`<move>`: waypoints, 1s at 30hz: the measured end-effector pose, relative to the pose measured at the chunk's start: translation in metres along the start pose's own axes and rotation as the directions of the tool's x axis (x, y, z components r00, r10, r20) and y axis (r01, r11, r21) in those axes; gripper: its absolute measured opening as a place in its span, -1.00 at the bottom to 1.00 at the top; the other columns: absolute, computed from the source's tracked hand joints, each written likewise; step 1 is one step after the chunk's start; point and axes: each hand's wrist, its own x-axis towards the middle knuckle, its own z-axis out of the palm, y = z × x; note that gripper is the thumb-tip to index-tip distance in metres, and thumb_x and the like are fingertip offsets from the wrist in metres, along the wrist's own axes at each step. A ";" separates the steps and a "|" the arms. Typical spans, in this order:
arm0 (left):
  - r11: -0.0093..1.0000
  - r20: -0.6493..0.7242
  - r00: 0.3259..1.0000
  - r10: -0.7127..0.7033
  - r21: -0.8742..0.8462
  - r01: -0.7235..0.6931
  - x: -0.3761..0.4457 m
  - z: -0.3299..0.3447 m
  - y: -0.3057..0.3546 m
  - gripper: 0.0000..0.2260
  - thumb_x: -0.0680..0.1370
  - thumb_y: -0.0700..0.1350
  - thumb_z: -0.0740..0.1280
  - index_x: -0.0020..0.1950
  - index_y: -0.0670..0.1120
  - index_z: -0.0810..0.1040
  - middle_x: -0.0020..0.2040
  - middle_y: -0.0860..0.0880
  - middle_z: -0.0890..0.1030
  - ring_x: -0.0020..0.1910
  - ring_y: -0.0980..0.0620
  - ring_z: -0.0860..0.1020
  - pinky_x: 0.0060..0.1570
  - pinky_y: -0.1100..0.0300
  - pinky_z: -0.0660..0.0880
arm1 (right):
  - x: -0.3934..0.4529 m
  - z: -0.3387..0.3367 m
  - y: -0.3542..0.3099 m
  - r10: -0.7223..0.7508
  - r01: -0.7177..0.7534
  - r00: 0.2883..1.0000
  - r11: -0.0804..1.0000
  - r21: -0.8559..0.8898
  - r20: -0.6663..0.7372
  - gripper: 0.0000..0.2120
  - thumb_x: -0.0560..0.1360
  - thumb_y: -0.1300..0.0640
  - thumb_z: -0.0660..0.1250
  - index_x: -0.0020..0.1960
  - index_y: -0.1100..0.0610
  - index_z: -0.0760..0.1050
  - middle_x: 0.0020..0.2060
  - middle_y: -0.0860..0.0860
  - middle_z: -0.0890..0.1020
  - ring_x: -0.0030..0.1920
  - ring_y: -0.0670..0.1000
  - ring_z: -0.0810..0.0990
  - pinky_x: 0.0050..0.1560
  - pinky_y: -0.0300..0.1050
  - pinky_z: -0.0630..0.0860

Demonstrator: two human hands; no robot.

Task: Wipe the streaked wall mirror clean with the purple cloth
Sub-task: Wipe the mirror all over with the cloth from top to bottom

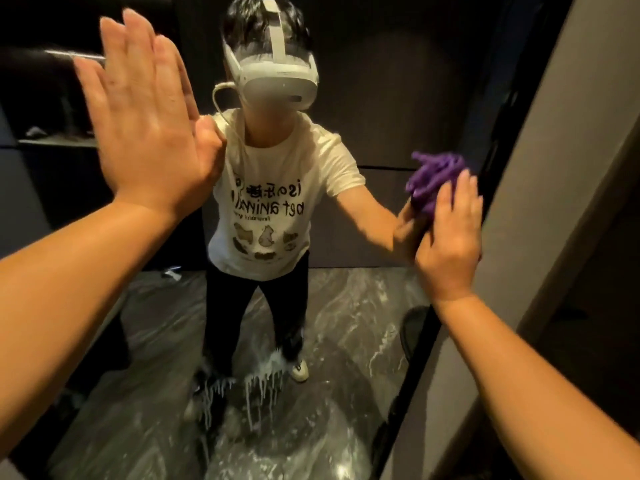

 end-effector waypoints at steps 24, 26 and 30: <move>0.967 0.272 0.943 0.192 0.112 -0.230 -0.256 0.021 -0.240 -0.39 0.52 0.00 0.13 0.53 -0.23 0.18 0.58 -0.23 0.05 0.57 -0.22 -0.03 0.47 -0.22 -0.18 | -0.126 0.038 -0.237 -0.531 0.404 0.826 0.792 0.458 0.189 -0.57 0.56 0.44 0.27 0.41 0.37 0.35 0.42 0.32 0.32 0.46 0.32 0.27 0.44 0.27 0.26; 0.979 0.218 0.965 0.143 0.110 -0.170 -0.281 0.030 -0.271 -0.40 0.54 0.00 0.10 0.55 -0.19 0.15 0.59 -0.20 0.01 0.58 -0.17 -0.09 0.47 -0.19 -0.24 | -0.147 0.048 -0.255 -0.588 0.478 0.793 0.762 0.438 0.158 -0.54 0.53 0.44 0.31 0.41 0.35 0.37 0.42 0.32 0.35 0.46 0.32 0.29 0.44 0.27 0.28; 0.996 0.091 0.996 -0.023 0.086 0.015 -0.318 0.052 -0.311 -0.41 0.57 0.03 0.06 0.59 -0.06 0.04 0.60 -0.16 -0.10 0.57 -0.15 -0.15 0.47 -0.15 -0.26 | -0.163 0.071 -0.290 -0.620 0.569 0.780 0.759 0.316 0.086 -0.52 0.51 0.39 0.31 0.42 0.30 0.37 0.41 0.30 0.38 0.44 0.32 0.32 0.43 0.30 0.28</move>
